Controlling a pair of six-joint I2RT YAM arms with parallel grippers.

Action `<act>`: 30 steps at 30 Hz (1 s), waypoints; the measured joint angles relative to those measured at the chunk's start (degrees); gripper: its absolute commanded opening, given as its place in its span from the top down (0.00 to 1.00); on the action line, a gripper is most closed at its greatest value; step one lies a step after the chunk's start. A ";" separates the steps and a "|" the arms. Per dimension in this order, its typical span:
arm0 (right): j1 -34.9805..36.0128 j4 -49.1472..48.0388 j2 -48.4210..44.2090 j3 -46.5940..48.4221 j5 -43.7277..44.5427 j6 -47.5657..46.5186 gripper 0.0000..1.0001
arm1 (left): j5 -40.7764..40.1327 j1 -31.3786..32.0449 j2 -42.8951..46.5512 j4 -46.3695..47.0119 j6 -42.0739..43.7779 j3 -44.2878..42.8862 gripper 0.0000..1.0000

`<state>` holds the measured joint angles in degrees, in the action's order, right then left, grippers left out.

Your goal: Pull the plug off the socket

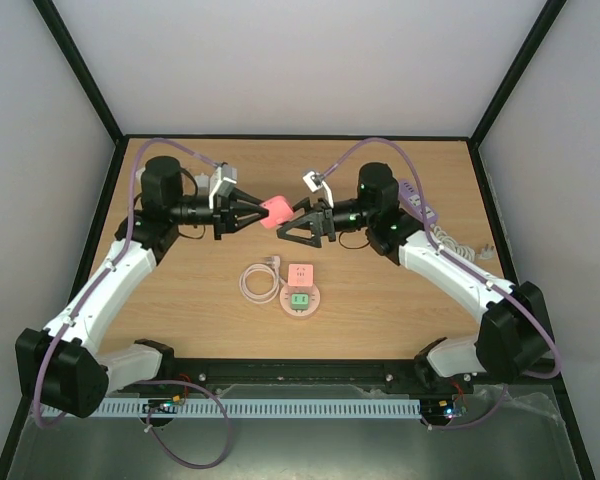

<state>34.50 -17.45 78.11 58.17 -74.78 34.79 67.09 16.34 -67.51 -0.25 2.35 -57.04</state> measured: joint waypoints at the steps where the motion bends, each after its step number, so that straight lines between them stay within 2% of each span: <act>1: -0.02 0.20 0.15 0.39 0.07 -0.04 0.04 | 0.04 0.13 0.00 0.02 -0.02 0.00 0.89; 12: 0.02 2.56 0.35 6.56 -0.31 -5.70 0.05 | 0.35 1.86 -0.42 -1.81 0.24 0.87 0.90; 20: -0.81 10.99 0.35 9.49 0.83 -12.41 0.00 | 0.22 1.68 -2.05 -4.76 4.15 0.79 0.91; 30: -4.57 12.00 -2.32 13.66 7.98 -16.22 0.02 | -6.82 -3.45 -6.93 -11.23 8.52 0.85 0.90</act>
<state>29.93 -5.45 75.79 71.83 -66.81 18.57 60.27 12.88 -74.43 -11.49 10.87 -56.18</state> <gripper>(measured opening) 0.985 0.184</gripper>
